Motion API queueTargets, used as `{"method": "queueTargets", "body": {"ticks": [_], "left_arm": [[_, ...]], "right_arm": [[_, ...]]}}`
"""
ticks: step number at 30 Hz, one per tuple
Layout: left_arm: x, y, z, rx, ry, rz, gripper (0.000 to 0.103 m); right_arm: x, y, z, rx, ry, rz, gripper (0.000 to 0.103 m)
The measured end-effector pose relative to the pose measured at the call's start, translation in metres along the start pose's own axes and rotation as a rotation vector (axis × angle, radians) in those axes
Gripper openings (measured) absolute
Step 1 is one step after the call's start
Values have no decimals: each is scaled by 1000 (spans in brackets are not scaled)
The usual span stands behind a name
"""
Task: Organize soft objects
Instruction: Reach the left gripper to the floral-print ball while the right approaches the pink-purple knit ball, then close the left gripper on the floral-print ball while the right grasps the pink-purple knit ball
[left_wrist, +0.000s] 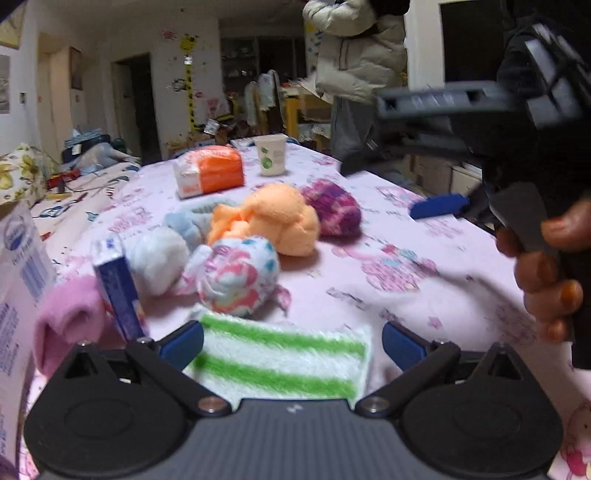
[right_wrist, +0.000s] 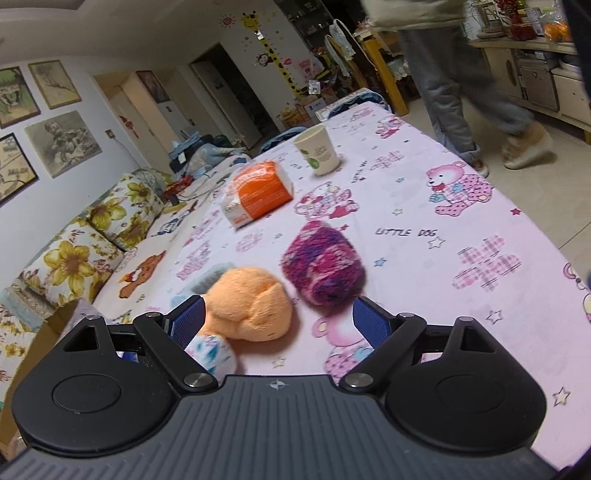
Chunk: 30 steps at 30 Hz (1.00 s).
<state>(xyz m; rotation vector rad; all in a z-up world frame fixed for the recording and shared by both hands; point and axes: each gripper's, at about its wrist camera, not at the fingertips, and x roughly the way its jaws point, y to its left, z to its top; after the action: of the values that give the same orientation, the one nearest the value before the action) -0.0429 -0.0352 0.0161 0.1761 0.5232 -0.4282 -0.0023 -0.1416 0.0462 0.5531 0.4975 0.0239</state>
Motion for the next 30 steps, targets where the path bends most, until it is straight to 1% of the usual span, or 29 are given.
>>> {"method": "queueTargets", "body": {"ticks": [2,4,10,12,15,18,20,22,24,27,30], "left_arm": [[1,6,5,-26,-11,24,102],[7,13,11,-51,-12,45,100],[27,24,23,-104,-4,99,87],[35,24,26,-104,0,101,83],[43,21,29,-96,4,96,79],[50,19,30,-92,18,94,76],[54,19,31,-93,27,107,75],[57,21,31,-106,38,113,71],[61,24,31,-115,57,122,63],[65,26,30,-124,67,119,62],[66,23,31,-110,68,121,62]], "right_arm": [[4,-2,1,2,2,-5,103],[8,-2,4,-11,-3,-16,103],[22,-4,9,-77,-23,-65,103],[28,-5,10,-88,-24,-80,103],[36,-9,12,-89,-13,-93,103],[41,-13,13,-85,-6,-94,103],[47,-13,16,-87,-4,-93,103],[50,-12,15,-89,1,-91,103],[53,-13,14,-87,14,-83,103],[56,-12,12,-90,32,-69,103],[54,-12,11,-96,22,-65,103]]}}
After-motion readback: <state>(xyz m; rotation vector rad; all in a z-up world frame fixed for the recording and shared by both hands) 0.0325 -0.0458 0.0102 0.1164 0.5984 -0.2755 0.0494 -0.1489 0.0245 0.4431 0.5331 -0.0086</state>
